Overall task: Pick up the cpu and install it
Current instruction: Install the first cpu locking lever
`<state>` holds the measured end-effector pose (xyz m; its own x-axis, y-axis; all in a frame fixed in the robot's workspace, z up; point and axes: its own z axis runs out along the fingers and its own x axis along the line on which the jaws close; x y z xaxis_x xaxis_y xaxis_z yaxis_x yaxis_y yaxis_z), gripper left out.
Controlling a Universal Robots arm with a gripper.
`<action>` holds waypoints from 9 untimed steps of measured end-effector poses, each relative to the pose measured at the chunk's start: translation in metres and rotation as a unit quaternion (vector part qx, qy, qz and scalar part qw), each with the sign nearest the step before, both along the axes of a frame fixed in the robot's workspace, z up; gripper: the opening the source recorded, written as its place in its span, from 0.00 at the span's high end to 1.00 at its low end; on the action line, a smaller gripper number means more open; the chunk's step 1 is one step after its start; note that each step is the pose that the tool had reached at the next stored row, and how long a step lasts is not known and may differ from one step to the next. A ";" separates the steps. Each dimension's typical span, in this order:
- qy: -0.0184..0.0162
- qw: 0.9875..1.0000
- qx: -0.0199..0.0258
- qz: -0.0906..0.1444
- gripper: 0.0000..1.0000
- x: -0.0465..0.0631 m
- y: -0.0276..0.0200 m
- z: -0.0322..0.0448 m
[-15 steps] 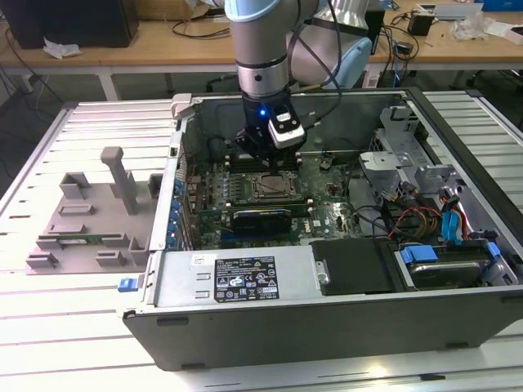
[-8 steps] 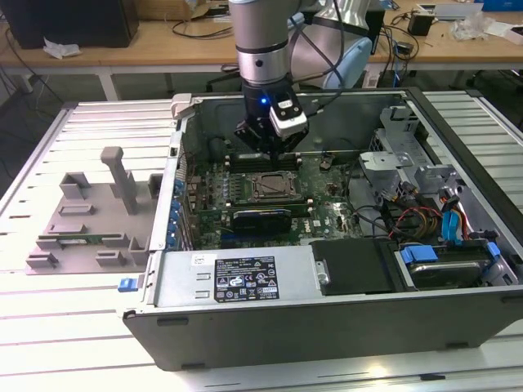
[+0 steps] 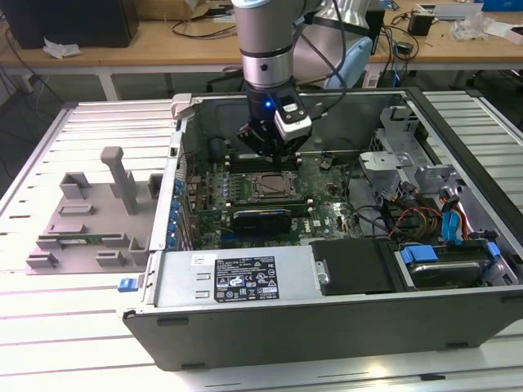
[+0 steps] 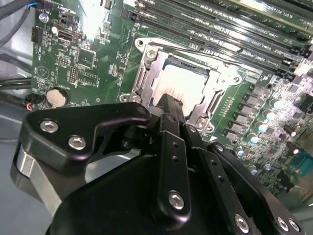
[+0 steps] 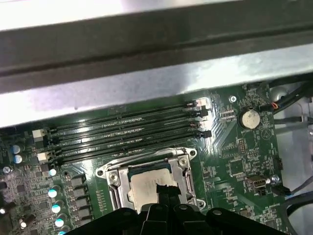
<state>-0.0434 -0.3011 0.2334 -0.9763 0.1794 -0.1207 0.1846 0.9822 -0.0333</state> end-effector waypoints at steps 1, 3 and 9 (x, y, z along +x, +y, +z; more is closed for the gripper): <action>0.000 1.000 0.000 0.002 0.89 -0.001 -0.0020 -0.0005; 0.000 1.000 0.001 0.003 0.89 -0.003 -0.0043 -0.0011; 0.000 1.000 0.002 0.003 0.89 -0.005 -0.0070 -0.0017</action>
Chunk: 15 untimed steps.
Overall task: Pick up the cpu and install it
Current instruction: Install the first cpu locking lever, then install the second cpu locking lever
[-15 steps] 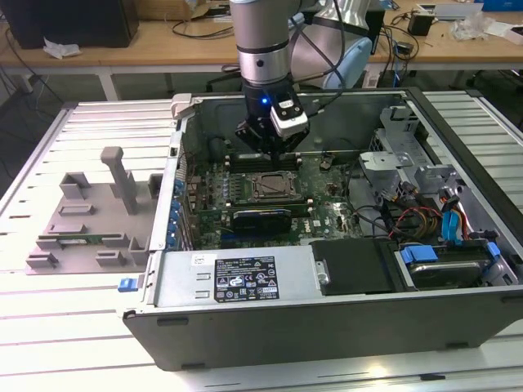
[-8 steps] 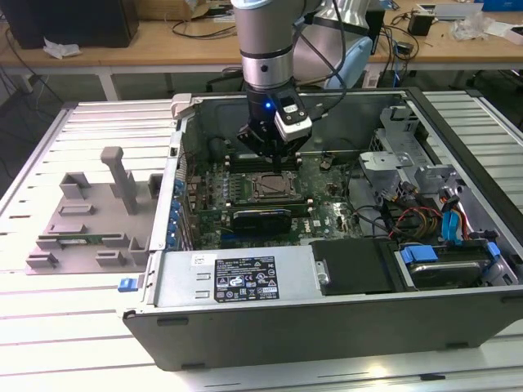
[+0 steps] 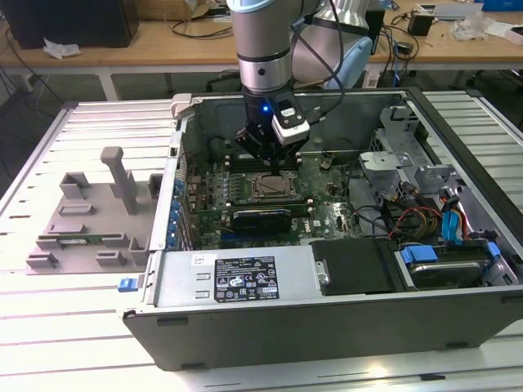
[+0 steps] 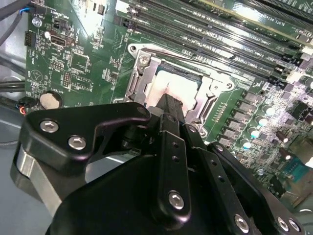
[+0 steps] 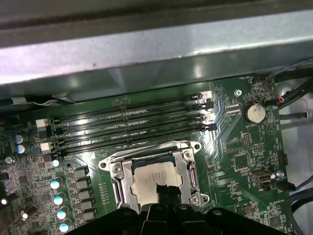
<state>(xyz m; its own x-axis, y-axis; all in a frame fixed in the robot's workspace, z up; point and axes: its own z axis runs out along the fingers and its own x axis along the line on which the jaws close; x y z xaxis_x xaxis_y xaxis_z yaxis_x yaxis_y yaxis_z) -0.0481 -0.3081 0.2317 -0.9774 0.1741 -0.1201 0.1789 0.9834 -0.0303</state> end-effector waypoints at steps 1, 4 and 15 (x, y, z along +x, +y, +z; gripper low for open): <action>0.000 1.000 0.000 0.000 0.89 0.000 -0.0001 0.0000; 0.000 1.000 0.000 0.000 0.89 0.000 -0.0003 0.0000; 0.000 1.000 0.000 0.000 0.89 0.000 -0.0036 0.0000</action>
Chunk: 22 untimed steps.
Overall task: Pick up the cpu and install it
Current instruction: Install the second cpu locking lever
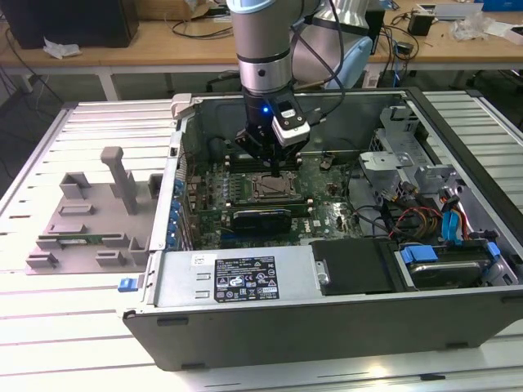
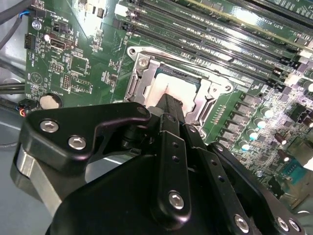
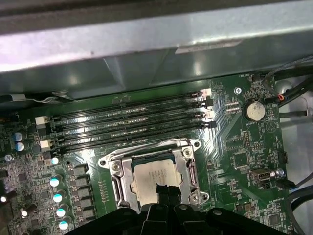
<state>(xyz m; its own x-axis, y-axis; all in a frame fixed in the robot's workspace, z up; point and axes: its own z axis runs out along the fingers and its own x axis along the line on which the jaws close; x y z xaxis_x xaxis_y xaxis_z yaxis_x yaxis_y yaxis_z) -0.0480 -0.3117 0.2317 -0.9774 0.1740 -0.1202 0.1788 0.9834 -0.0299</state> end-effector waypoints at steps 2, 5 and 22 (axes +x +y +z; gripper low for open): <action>0.000 1.000 0.000 0.000 0.89 0.000 -0.0020 0.0000; 0.000 1.000 0.000 0.000 0.89 0.000 -0.0071 0.0000; 0.001 1.000 0.000 0.001 0.89 0.000 -0.0294 0.0119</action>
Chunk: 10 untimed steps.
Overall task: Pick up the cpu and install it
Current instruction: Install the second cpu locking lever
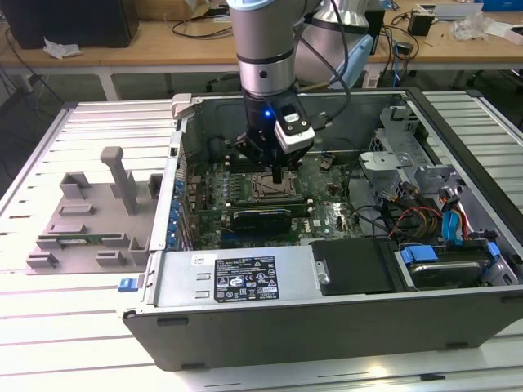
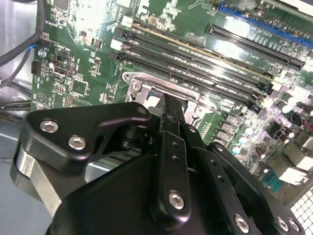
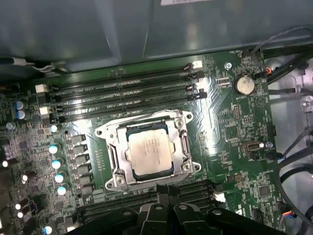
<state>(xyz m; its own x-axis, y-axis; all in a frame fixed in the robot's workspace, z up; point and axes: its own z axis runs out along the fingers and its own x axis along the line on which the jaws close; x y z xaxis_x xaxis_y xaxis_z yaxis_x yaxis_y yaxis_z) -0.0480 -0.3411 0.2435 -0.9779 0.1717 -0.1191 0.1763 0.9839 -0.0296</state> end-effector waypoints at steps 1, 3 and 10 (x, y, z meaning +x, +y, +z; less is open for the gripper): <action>0.000 1.000 0.000 0.001 0.89 0.000 -0.0015 0.0000; 0.001 1.000 0.000 0.005 0.89 0.000 -0.0035 -0.0001; 0.007 0.997 -0.006 0.073 0.89 0.000 -0.0043 -0.0012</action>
